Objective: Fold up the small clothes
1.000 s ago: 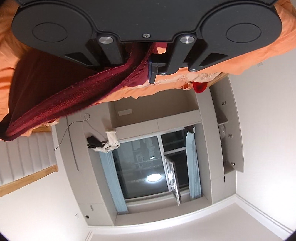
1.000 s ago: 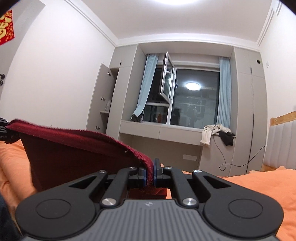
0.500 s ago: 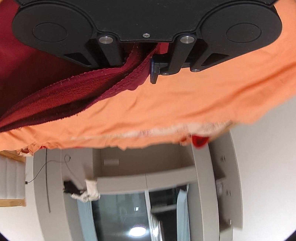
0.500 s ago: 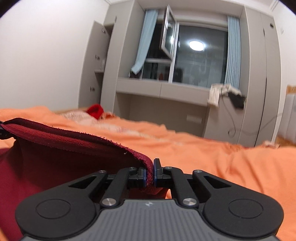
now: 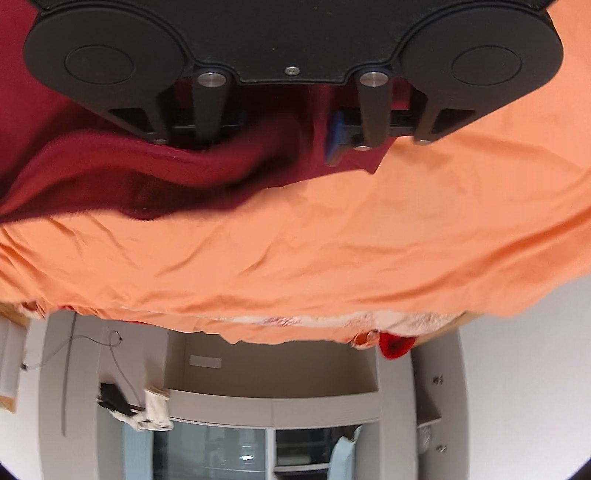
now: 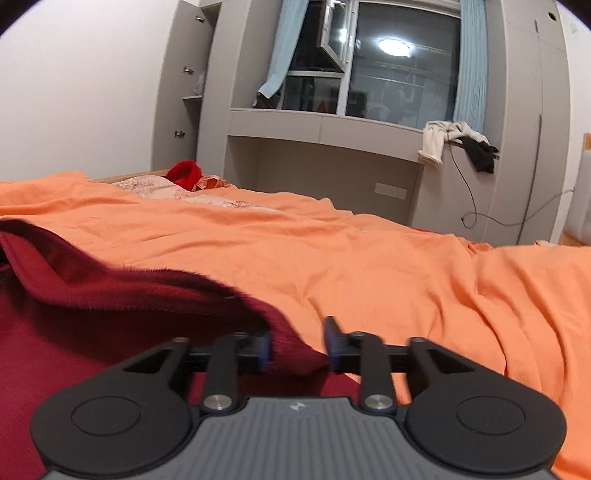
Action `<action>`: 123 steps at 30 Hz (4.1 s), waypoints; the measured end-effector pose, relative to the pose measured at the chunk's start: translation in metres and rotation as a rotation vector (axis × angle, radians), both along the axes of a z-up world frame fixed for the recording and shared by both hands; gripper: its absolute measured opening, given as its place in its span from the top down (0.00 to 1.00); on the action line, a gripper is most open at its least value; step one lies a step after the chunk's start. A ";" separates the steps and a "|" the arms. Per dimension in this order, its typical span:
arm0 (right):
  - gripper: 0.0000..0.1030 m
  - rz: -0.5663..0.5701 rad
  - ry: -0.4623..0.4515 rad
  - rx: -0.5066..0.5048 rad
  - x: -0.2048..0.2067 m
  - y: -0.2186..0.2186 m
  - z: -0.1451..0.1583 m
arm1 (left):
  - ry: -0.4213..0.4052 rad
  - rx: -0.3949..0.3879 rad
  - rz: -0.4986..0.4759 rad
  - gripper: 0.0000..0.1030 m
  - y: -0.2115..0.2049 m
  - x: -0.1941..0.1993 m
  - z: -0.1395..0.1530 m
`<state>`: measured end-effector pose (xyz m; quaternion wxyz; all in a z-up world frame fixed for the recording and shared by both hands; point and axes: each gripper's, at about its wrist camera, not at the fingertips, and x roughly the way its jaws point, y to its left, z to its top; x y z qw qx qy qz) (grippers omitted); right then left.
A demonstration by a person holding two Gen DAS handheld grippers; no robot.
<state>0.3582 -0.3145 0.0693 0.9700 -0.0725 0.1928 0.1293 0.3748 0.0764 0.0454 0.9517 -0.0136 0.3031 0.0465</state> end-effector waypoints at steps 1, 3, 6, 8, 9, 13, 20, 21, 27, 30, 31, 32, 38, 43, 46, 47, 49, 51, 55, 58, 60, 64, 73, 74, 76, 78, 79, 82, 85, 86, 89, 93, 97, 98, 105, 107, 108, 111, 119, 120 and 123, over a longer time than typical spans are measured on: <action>0.38 -0.009 0.001 0.008 0.000 -0.002 0.000 | 0.005 -0.028 0.015 0.37 0.004 -0.001 -0.001; 0.25 -0.029 0.000 0.021 -0.002 -0.006 0.000 | 0.015 -0.079 0.041 0.32 0.012 -0.002 -0.003; 0.06 -0.070 -0.011 0.016 -0.001 -0.012 0.000 | 0.024 -0.109 0.061 0.31 0.020 -0.004 -0.007; 0.04 -0.091 -0.011 0.002 0.001 -0.014 -0.002 | 0.026 -0.101 0.068 0.30 0.021 -0.006 -0.010; 0.02 -0.096 -0.008 -0.004 0.002 -0.015 -0.002 | 0.028 -0.093 0.065 0.29 0.021 -0.006 -0.012; 0.00 -0.115 -0.002 -0.031 -0.002 -0.019 -0.008 | 0.012 -0.060 0.043 0.26 0.018 -0.013 -0.011; 0.00 -0.133 -0.032 -0.004 -0.026 -0.037 -0.009 | -0.114 -0.125 0.115 0.02 0.054 -0.041 0.014; 0.00 -0.137 -0.037 0.005 -0.030 -0.040 -0.008 | -0.125 -0.154 0.130 0.01 0.064 -0.044 0.016; 0.00 -0.126 -0.047 0.049 -0.052 -0.048 -0.006 | -0.130 -0.505 0.061 0.01 0.130 -0.049 -0.001; 0.00 -0.116 -0.045 0.054 -0.063 -0.048 -0.006 | -0.073 -0.639 0.004 0.01 0.145 -0.047 -0.017; 0.00 -0.115 -0.046 0.053 -0.066 -0.047 -0.006 | -0.070 -0.637 -0.019 0.01 0.145 -0.048 -0.019; 0.00 -0.113 -0.046 0.050 -0.069 -0.047 -0.007 | -0.067 -0.629 -0.046 0.01 0.143 -0.049 -0.020; 0.00 -0.115 -0.066 0.050 -0.090 -0.046 -0.003 | -0.022 -0.674 -0.235 0.01 0.124 -0.065 -0.022; 0.00 -0.126 -0.085 0.058 -0.102 -0.050 0.001 | -0.098 -0.750 -0.328 0.01 0.118 -0.094 -0.012; 0.00 -0.133 -0.072 0.066 -0.103 -0.052 0.000 | -0.154 -0.805 -0.358 0.01 0.119 -0.110 -0.009; 0.00 -0.138 -0.064 0.066 -0.102 -0.052 0.000 | -0.160 -0.813 -0.356 0.01 0.118 -0.113 -0.009; 0.00 -0.149 -0.037 0.060 -0.102 -0.053 -0.003 | -0.161 -0.804 -0.338 0.01 0.115 -0.119 -0.010; 0.00 -0.167 -0.017 0.054 -0.101 -0.054 -0.006 | -0.160 -0.784 -0.315 0.01 0.112 -0.125 -0.010; 0.00 -0.186 -0.008 0.062 -0.102 -0.060 -0.008 | -0.183 -0.761 -0.279 0.01 0.110 -0.148 -0.008; 0.00 -0.207 0.006 0.069 -0.101 -0.065 -0.009 | -0.204 -0.761 -0.255 0.01 0.108 -0.164 -0.007; 0.00 -0.226 0.025 0.072 -0.099 -0.069 -0.011 | -0.211 -0.750 -0.241 0.01 0.103 -0.177 -0.008; 0.00 -0.276 0.070 0.080 -0.094 -0.077 -0.016 | -0.206 -0.712 -0.241 0.01 0.085 -0.199 -0.013; 0.00 -0.323 0.098 0.145 -0.094 -0.085 -0.019 | -0.125 -0.648 -0.326 0.01 0.037 -0.211 -0.032; 0.00 -0.319 0.091 0.149 -0.094 -0.083 -0.017 | -0.119 -0.644 -0.334 0.01 0.033 -0.209 -0.033; 0.00 -0.304 0.082 0.160 -0.093 -0.079 -0.013 | -0.103 -0.644 -0.349 0.01 0.027 -0.201 -0.035; 0.00 -0.297 0.084 0.166 -0.091 -0.074 -0.011 | -0.077 -0.649 -0.365 0.01 0.019 -0.195 -0.037; 0.00 -0.292 0.086 0.170 -0.089 -0.071 -0.010 | -0.065 -0.652 -0.372 0.01 0.016 -0.191 -0.038; 0.00 -0.266 0.095 0.199 -0.086 -0.064 -0.006 | -0.036 -0.639 -0.375 0.01 0.004 -0.178 -0.042; 0.00 -0.239 0.101 0.243 -0.085 -0.059 -0.003 | 0.001 -0.652 -0.343 0.01 -0.002 -0.164 -0.047; 0.00 -0.233 0.101 0.253 -0.084 -0.058 -0.002 | 0.010 -0.670 -0.322 0.01 -0.002 -0.158 -0.049; 0.00 -0.222 0.105 0.265 -0.084 -0.053 -0.001 | 0.016 -0.745 -0.238 0.01 0.007 -0.139 -0.053; 0.00 -0.207 0.119 0.264 -0.082 -0.045 -0.004 | 0.003 -0.785 -0.135 0.01 0.014 -0.114 -0.052; 0.00 -0.182 0.108 0.240 -0.084 -0.033 -0.005 | -0.067 -0.616 -0.139 0.01 0.000 -0.091 -0.043; 0.00 -0.177 0.101 0.234 -0.085 -0.030 -0.005 | -0.075 -0.586 -0.130 0.01 -0.002 -0.085 -0.043; 0.00 -0.097 0.071 0.176 -0.089 -0.002 -0.004 | -0.125 -0.642 -0.016 0.01 0.011 -0.090 -0.043; 0.00 -0.063 0.085 0.154 -0.089 0.009 -0.007 | -0.135 -0.663 0.021 0.01 0.016 -0.098 -0.045; 0.00 -0.048 0.091 0.144 -0.089 0.013 -0.008 | -0.137 -0.666 0.030 0.02 0.017 -0.100 -0.045; 0.00 -0.011 0.100 0.104 -0.092 0.029 -0.014 | -0.129 -0.638 0.028 0.02 0.016 -0.102 -0.044; 0.00 0.021 0.002 0.013 -0.103 0.069 -0.012 | -0.116 -0.595 0.031 0.01 0.010 -0.102 -0.044; 0.00 0.025 -0.009 -0.004 -0.104 0.074 -0.013 | -0.117 -0.598 0.032 0.01 0.011 -0.103 -0.043; 0.00 0.019 -0.038 -0.033 -0.107 0.085 -0.014 | -0.125 -0.619 0.033 0.01 0.013 -0.105 -0.044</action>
